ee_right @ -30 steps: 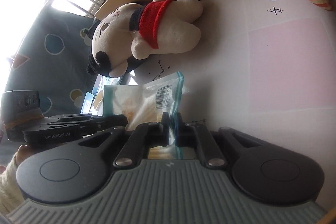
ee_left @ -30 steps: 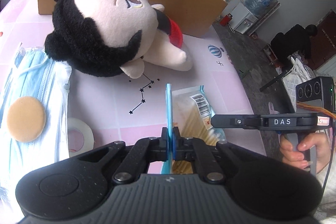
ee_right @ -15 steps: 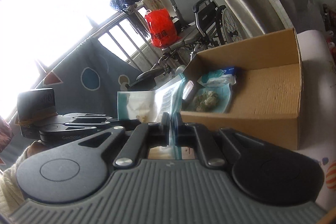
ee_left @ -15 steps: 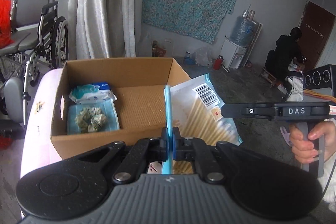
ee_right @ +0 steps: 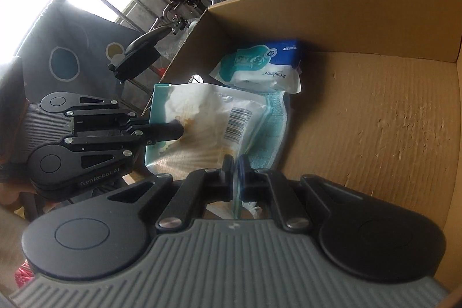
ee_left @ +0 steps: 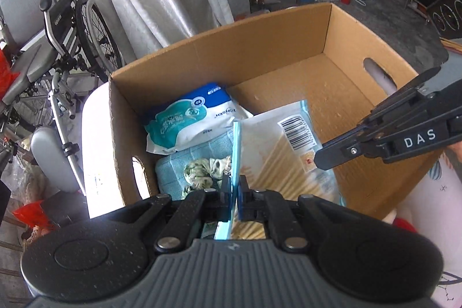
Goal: Organize soft objects
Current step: 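Lift the cotton-swab pack with the left gripper and carry it over the box, then lower the cotton-swab pack into the box and open the left gripper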
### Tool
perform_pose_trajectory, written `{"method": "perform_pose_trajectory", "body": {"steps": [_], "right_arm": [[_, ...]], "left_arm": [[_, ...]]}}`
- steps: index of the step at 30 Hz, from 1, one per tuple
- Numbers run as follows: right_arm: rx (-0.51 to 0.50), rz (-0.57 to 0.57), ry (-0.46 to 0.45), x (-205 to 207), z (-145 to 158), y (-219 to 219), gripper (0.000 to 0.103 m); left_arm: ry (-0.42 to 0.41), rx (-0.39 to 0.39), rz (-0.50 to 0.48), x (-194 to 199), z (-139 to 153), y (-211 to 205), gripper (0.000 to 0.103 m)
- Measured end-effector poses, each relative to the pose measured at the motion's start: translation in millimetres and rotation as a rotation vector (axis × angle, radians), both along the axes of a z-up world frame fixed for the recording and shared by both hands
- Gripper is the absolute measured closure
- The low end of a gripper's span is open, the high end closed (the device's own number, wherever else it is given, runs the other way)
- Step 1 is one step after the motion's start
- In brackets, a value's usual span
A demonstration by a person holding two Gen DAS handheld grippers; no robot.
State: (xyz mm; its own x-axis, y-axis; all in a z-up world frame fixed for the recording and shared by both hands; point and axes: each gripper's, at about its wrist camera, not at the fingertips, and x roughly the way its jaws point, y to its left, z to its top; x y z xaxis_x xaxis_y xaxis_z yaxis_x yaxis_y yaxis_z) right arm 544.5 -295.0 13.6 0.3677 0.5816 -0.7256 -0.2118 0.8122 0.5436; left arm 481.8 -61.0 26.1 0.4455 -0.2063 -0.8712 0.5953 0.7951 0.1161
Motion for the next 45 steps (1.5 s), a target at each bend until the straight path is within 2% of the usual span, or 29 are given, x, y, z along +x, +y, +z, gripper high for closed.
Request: {"method": "perform_pose_trajectory", "body": {"steps": [2, 6, 13, 17, 22, 25, 27, 28, 29, 30, 31, 32, 34, 35, 37, 39, 41, 43, 45], "right_arm": [[-0.036, 0.025, 0.004, 3.7, -5.7, 5.1, 0.100], [-0.099, 0.017, -0.008, 13.0, -5.5, 2.4, 0.100], [-0.189, -0.118, -0.007, 61.7, -6.4, -26.4, 0.100], [-0.269, -0.192, -0.028, 84.0, -17.4, -38.7, 0.100], [-0.276, -0.274, 0.016, 104.9, -45.5, -56.1, 0.101], [-0.365, -0.318, -0.017, 111.4, -60.8, -63.1, 0.101], [-0.379, -0.346, -0.021, 114.2, -67.5, -70.7, 0.101], [-0.377, -0.353, -0.021, 114.5, -70.5, -74.2, 0.101], [-0.379, -0.347, -0.035, 113.5, -70.8, -73.3, 0.101], [-0.386, -0.336, -0.042, 112.9, -70.7, -71.5, 0.101], [-0.392, -0.328, -0.048, 112.2, -70.8, -70.2, 0.101], [-0.395, -0.323, -0.056, 111.2, -70.0, -69.3, 0.101], [-0.368, -0.323, -0.066, 106.2, -66.1, -71.2, 0.101], [-0.336, -0.325, -0.072, 102.0, -62.8, -74.3, 0.101], [-0.260, -0.329, -0.078, 92.8, -58.6, -82.7, 0.100], [-0.197, -0.317, -0.082, 87.2, -56.8, -86.5, 0.100], [-0.165, -0.279, -0.092, 84.0, -56.6, -85.3, 0.100], [-0.206, -0.236, -0.102, 84.4, -60.3, -80.5, 0.100], [-0.261, -0.257, -0.076, 89.5, -68.6, -77.5, 0.099]], "left_arm": [[0.013, 0.005, -0.007, 5.6, -9.3, 2.3, 0.099], [0.007, -0.036, 0.010, 20.6, -14.8, -1.5, 0.098], [0.028, -0.111, 0.070, 74.1, -26.2, -32.5, 0.098], [0.105, -0.196, 0.135, 109.1, -42.9, -44.5, 0.097], [0.169, -0.251, 0.217, 139.9, -68.9, -55.6, 0.095], [0.176, -0.281, 0.257, 148.8, -81.7, -57.7, 0.087], [0.141, -0.275, 0.261, 150.6, -85.7, -58.7, 0.079], [0.128, -0.277, 0.260, 150.0, -85.6, -58.5, 0.079], [0.100, -0.270, 0.259, 148.9, -83.6, -59.8, 0.071], [0.076, -0.286, 0.258, 146.4, -80.3, -59.7, 0.057], [0.064, -0.297, 0.255, 144.2, -77.4, -59.5, 0.054], [0.050, -0.292, 0.257, 141.5, -73.2, -60.2, 0.056], [0.011, -0.257, 0.246, 130.6, -61.2, -61.7, 0.072], [0.021, -0.234, 0.223, 126.8, -58.8, -62.4, 0.093], [0.091, -0.200, 0.215, 124.3, -61.8, -62.4, 0.096], [0.115, -0.179, 0.199, 123.6, -71.5, -64.0, 0.100], [0.117, -0.202, 0.162, 124.3, -79.8, -68.9, 0.100], [0.085, -0.163, 0.176, 125.7, -90.3, -78.0, 0.100], [0.051, -0.116, 0.201, 128.6, -97.1, -88.2, 0.101]]}}
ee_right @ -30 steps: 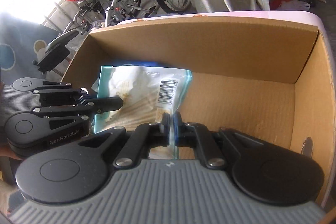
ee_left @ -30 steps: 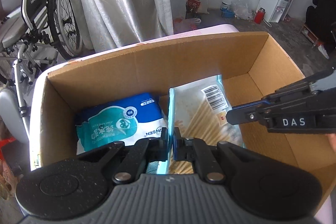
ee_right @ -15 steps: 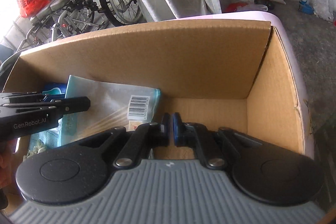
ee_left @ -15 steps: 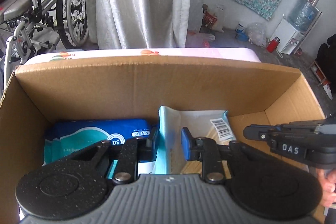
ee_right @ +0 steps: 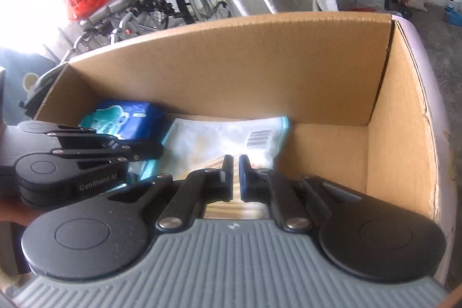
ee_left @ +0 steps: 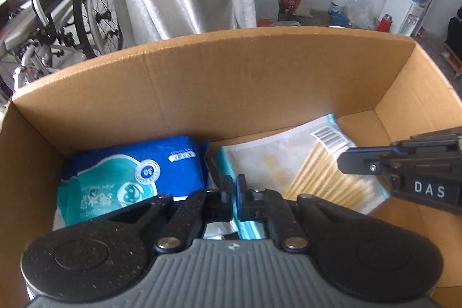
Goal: Organize soft objects
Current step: 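Lower the cotton-swab pack into the box and open the left gripper, then withdraw the left gripper from the box back toward the table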
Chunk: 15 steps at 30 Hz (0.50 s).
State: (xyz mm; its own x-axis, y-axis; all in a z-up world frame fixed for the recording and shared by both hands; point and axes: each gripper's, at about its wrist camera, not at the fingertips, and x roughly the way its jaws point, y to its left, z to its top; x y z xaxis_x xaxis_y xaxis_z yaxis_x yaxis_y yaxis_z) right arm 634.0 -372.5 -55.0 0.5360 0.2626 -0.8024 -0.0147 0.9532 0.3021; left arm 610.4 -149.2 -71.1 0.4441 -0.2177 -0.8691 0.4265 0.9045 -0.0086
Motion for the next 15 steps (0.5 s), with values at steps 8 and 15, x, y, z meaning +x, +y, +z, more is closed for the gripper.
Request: {"method": "perform_pose_trajectory", "body": {"steps": [8, 15], "right_arm": [[0.078, -0.040, 0.002, 7.4, -19.9, -1.4, 0.100], [0.111, -0.077, -0.001, 4.6, -16.3, -6.8, 0.098]], "left_arm": [[0.110, -0.043, -0.138, -11.7, 18.2, -9.9, 0.076], [0.333, -0.075, -0.266, -33.4, -15.4, -30.8, 0.075]]}}
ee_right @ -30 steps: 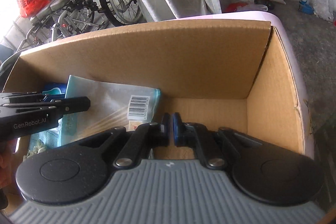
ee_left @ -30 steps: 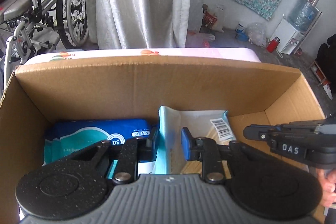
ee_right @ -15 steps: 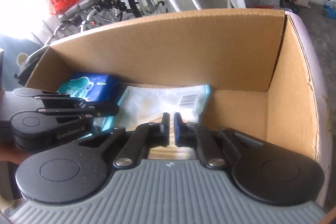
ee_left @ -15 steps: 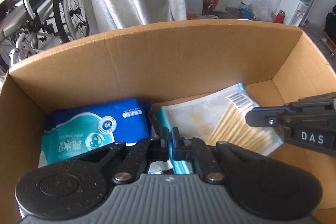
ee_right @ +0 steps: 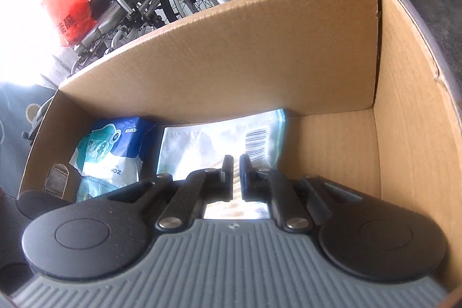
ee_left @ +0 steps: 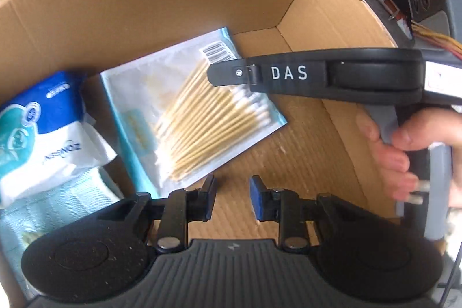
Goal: Organize soft objects
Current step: 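Withdraw the left gripper from the box back toward the table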
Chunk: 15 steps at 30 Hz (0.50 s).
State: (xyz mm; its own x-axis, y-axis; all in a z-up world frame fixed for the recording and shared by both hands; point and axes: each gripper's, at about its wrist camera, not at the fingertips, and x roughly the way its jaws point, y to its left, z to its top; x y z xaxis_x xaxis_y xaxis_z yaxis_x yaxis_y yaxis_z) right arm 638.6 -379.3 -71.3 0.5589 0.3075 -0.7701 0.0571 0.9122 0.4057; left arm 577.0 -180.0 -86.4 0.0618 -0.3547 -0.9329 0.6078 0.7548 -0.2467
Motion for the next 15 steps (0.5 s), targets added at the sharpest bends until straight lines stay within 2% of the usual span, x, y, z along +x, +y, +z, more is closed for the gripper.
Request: {"method": "perform_pose_trajectory", "body": {"steps": [2, 4, 6, 9, 12, 14, 15], "right_arm": [[-0.027, -0.003, -0.014, -3.2, 7.3, 2.2, 0.098], [-0.049, -0.015, -0.019, -6.9, 14.5, 4.8, 0.096], [-0.061, -0.032, -0.016, -10.2, 19.1, 6.2, 0.094], [-0.066, -0.056, -0.016, -12.0, 22.4, 3.6, 0.091], [-0.113, -0.065, 0.019, -8.7, 18.3, 6.7, 0.080], [-0.152, -0.061, 0.059, -4.4, 11.9, 10.7, 0.062], [-0.153, -0.061, 0.083, -1.4, 7.2, 12.2, 0.060]], "left_arm": [[0.016, -0.050, 0.039, 1.0, -3.3, -0.7, 0.076], [0.007, -0.062, 0.093, 5.5, -4.2, -0.2, 0.084], [-0.013, -0.042, 0.138, 8.1, -4.8, 2.1, 0.099], [-0.020, -0.028, 0.201, 11.4, -6.3, 11.4, 0.099], [-0.022, -0.019, 0.229, 8.1, -5.2, 17.1, 0.099], [-0.051, 0.011, 0.213, 4.2, -1.7, 19.4, 0.099], [-0.066, 0.025, 0.211, 3.2, 0.3, 21.5, 0.099]]}}
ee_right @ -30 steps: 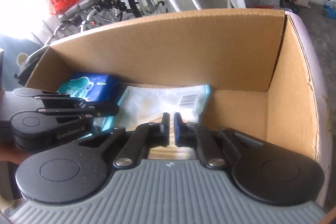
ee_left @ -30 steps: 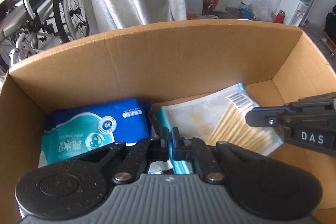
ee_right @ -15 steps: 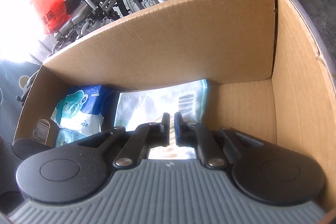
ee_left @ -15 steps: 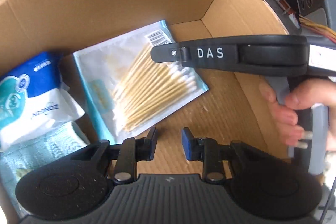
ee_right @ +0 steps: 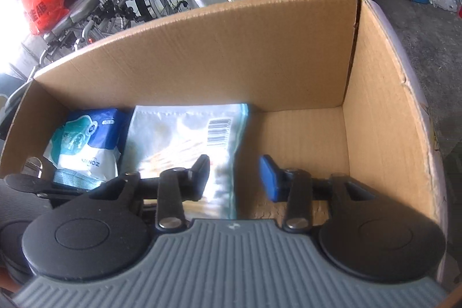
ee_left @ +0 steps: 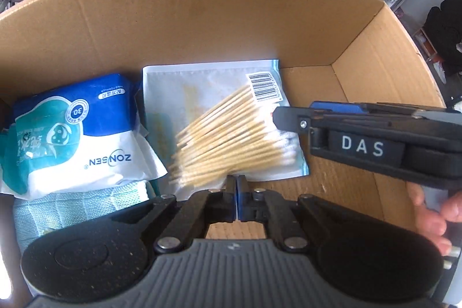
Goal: Organize soft objects
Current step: 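Withdraw the left gripper from the box back toward the table, then move the left gripper to the blue bandage box and close on it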
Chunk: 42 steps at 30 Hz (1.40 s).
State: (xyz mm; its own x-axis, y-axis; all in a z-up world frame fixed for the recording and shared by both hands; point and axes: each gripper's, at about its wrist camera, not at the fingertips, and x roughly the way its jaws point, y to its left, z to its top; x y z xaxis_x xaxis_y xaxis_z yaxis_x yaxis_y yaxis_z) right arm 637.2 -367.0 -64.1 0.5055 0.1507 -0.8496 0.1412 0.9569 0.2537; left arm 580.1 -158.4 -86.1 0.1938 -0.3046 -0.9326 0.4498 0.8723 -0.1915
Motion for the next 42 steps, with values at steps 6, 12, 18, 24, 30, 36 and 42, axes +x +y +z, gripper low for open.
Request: {"method": "perform_pose_trajectory", "body": {"steps": [6, 12, 18, 24, 30, 36, 42], "right_arm": [[0.185, -0.039, -0.021, -0.5, -13.7, -8.6, 0.068], [0.174, 0.006, -0.021, -3.0, -9.0, 4.4, 0.066], [0.059, 0.022, -0.077, -12.8, 14.6, 2.7, 0.062], [0.034, 0.056, -0.193, -43.7, 75.2, -4.2, 0.062], [0.016, 0.163, -0.331, -104.0, 146.2, -3.0, 0.062], [0.033, 0.188, -0.397, -174.2, 193.9, -10.7, 0.062], [-0.008, 0.248, -0.427, -263.9, 209.5, -15.6, 0.062]], "left_arm": [[0.002, -0.005, 0.016, -4.7, 3.6, 5.0, 0.097], [0.000, -0.013, 0.000, -10.9, 23.3, 13.5, 0.063], [-0.138, 0.011, -0.022, -45.7, 74.2, 30.5, 0.062], [-0.238, 0.001, -0.042, -97.8, 134.5, 48.9, 0.061], [-0.326, -0.028, -0.019, -174.4, 179.9, 75.6, 0.055], [-0.365, -0.014, 0.039, -237.9, 196.4, 104.8, 0.055], [-0.401, -0.076, 0.127, -315.7, 195.1, 151.2, 0.053]]}}
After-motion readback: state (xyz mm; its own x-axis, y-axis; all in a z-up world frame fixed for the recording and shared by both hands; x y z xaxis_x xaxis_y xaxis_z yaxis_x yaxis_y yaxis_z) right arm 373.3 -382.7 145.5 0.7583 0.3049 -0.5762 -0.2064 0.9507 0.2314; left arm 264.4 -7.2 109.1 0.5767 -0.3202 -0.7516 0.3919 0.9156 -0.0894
